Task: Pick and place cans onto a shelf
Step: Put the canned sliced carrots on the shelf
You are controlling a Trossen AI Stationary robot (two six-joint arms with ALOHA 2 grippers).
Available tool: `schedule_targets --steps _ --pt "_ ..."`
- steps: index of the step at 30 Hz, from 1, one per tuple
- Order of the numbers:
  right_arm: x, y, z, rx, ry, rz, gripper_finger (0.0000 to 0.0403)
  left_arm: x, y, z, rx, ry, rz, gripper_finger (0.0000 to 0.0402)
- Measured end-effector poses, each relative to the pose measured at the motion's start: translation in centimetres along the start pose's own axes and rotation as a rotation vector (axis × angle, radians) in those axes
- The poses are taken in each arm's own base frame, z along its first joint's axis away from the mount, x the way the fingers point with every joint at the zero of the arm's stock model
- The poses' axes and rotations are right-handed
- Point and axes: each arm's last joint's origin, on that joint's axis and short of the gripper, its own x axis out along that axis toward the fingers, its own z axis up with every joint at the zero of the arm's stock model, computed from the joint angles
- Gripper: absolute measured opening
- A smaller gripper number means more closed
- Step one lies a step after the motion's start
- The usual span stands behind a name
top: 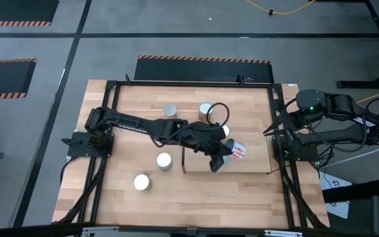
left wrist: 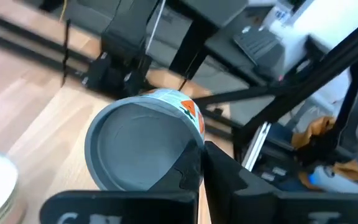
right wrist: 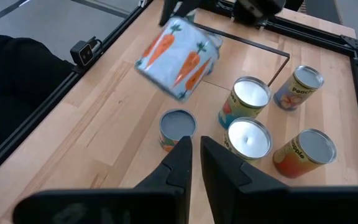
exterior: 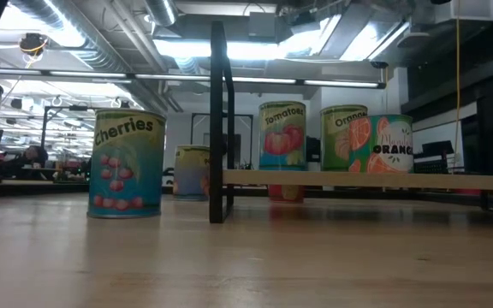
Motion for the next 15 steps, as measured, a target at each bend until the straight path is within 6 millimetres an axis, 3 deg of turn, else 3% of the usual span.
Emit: schedule_targets --steps 15 --pt "0.0 0.1 0.0 0.012 -0.013 0.033 0.0039 2.4 1.0 -1.6 0.031 0.031 0.023 0.0000"
